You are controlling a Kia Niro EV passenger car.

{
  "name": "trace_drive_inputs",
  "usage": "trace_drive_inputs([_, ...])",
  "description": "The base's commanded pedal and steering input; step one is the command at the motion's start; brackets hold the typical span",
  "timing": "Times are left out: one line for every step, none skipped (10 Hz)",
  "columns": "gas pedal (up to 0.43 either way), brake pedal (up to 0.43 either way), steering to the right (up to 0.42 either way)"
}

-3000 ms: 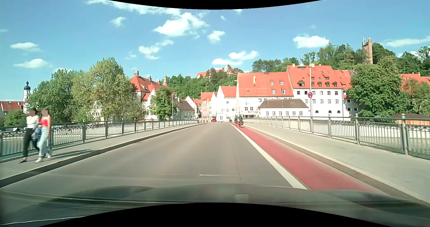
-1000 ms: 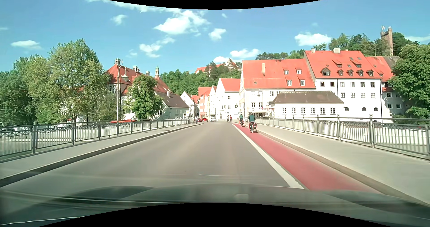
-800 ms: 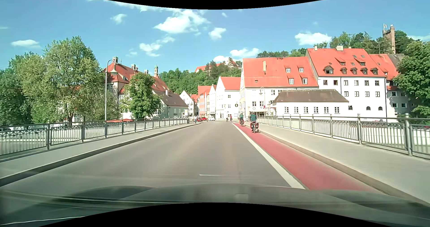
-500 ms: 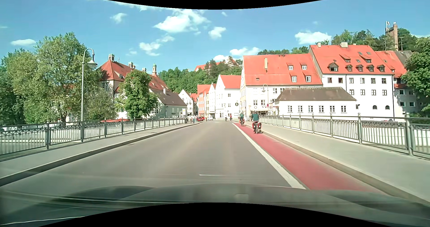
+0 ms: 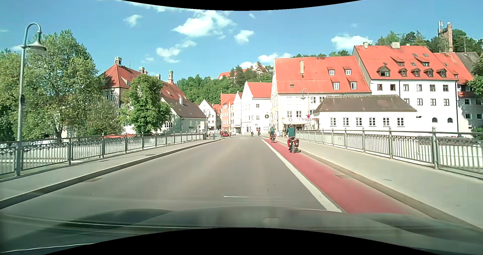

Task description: Follow the waypoints while adhering to traffic rules and regulations

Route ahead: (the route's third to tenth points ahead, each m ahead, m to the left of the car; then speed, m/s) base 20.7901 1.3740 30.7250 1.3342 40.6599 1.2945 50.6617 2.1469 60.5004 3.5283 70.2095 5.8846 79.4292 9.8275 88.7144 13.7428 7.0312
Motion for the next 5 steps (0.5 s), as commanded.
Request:
trace_drive_inputs([0.000, 0.177, -0.005])
trace_drive_inputs([0.000, 0.177, -0.005])
trace_drive_inputs([0.000, 0.177, -0.005])
trace_drive_inputs([0.000, 0.201, -0.004])
trace_drive_inputs([0.000, 0.207, -0.004])
